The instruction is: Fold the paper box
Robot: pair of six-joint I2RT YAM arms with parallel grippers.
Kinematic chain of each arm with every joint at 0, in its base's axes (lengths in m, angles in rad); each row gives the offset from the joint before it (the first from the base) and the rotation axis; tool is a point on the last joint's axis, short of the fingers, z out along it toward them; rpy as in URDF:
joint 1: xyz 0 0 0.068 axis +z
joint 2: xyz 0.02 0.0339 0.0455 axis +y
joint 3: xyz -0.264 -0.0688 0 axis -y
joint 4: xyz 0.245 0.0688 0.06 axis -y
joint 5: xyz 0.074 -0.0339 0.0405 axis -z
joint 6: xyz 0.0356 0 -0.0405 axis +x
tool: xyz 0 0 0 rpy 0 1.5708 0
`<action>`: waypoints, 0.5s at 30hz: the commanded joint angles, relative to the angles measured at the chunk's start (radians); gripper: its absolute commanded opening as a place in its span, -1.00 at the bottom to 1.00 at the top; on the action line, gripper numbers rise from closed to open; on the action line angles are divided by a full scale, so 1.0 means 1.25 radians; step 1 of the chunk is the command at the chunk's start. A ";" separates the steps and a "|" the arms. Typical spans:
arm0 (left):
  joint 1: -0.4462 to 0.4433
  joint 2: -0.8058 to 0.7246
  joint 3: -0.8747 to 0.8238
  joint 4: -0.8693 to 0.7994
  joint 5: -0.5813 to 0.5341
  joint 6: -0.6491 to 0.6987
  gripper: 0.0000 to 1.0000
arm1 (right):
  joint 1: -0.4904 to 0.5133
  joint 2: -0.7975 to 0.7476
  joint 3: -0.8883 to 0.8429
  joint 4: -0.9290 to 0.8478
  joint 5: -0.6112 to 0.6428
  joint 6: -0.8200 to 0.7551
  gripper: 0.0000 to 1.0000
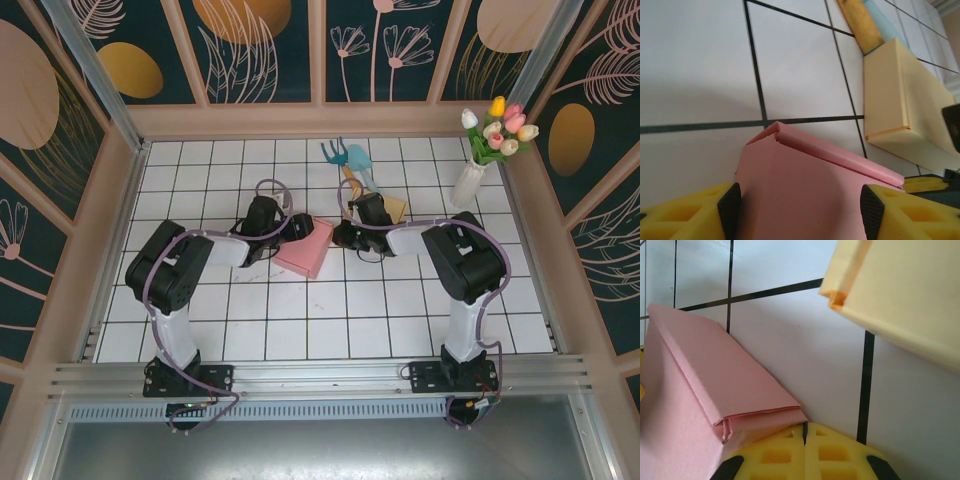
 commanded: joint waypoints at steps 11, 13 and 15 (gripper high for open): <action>-0.033 -0.253 -0.193 -0.019 -0.087 -0.123 0.49 | 0.049 -0.239 -0.161 -0.061 0.097 -0.043 -1.00; -0.033 -0.298 -0.241 0.006 -0.070 -0.129 0.49 | 0.055 -0.278 -0.201 -0.056 0.074 -0.037 -1.00; -0.034 -0.346 -0.289 0.024 -0.062 -0.138 0.48 | 0.073 -0.306 -0.241 -0.055 0.068 -0.030 -1.00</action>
